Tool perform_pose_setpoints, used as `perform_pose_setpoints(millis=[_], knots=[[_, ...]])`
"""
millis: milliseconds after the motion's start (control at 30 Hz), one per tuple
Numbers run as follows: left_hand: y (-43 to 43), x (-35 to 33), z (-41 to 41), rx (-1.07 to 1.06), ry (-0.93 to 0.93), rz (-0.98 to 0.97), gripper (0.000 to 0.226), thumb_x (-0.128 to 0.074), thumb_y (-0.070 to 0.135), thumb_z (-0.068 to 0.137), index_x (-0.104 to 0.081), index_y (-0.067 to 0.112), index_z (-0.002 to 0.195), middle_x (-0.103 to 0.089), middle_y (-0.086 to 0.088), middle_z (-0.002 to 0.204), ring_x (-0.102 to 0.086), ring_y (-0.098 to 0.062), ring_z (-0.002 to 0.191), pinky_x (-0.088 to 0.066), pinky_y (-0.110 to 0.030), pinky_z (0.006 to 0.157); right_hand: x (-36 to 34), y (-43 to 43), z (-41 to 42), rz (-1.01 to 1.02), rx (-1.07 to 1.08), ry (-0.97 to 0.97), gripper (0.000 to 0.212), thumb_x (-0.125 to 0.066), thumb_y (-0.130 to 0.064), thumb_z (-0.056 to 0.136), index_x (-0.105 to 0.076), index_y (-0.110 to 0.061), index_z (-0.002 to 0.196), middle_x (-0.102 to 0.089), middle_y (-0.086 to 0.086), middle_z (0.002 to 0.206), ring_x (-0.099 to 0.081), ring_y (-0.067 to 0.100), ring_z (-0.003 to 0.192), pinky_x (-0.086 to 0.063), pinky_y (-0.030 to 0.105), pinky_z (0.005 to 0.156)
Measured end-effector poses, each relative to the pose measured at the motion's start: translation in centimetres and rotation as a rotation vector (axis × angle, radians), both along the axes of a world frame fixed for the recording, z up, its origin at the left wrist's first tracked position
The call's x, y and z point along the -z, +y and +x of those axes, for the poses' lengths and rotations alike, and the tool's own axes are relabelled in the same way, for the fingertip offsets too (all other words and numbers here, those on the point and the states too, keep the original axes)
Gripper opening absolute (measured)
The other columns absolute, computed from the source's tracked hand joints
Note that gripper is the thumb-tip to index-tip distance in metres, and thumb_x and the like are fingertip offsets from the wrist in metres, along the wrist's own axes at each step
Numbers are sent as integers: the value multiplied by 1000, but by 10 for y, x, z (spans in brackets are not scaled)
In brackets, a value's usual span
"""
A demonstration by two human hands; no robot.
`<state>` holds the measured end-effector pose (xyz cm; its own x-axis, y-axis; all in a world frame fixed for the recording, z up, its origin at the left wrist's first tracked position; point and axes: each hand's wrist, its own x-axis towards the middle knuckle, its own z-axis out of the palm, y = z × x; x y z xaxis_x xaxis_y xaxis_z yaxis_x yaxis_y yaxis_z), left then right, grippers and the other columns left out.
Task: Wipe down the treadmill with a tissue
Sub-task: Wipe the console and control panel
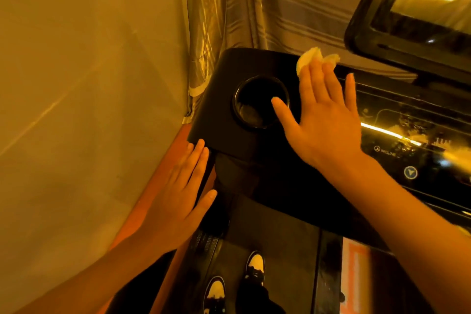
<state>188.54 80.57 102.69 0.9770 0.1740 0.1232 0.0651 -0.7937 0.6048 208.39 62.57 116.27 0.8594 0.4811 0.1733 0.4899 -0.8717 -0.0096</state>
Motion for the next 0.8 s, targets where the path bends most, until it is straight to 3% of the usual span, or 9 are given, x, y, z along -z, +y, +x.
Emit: perform_pose_setpoints(millis=[200, 400, 633, 800], knots=[[1, -3, 0, 12, -36, -20, 70, -32, 49, 106, -6, 22, 165, 6, 12, 174, 3, -13, 160, -11, -44, 129, 28, -32, -82, -79, -135, 57, 89, -11, -75, 100, -1, -17, 166, 5, 4, 174, 11, 21, 160, 3, 48, 130], [3, -1, 1, 20, -58, 4, 67, -31, 45, 108, -10, 17, 165, 0, 7, 174, 1, -16, 161, -6, -37, 128, 49, -46, -120, -150, -272, 87, 88, -20, -75, 101, -11, -16, 166, -6, 4, 174, 1, 23, 161, 1, 48, 129], [8, -1, -2, 70, -72, -40, 60, -20, 38, 110, -6, 17, 165, 0, 5, 175, -2, -18, 161, -12, -52, 129, 65, 18, -121, -182, -481, 73, 72, -14, -59, 109, -17, -15, 165, -10, 2, 173, 3, 19, 161, 0, 46, 129], [5, -5, -1, 51, -94, -104, 58, -19, 37, 110, -11, 19, 164, -1, 11, 174, -1, -15, 160, -1, -32, 129, 59, -64, -132, -270, -496, 17, 71, -20, -59, 108, -25, -16, 164, -15, 4, 173, -9, 22, 161, -6, 48, 128]])
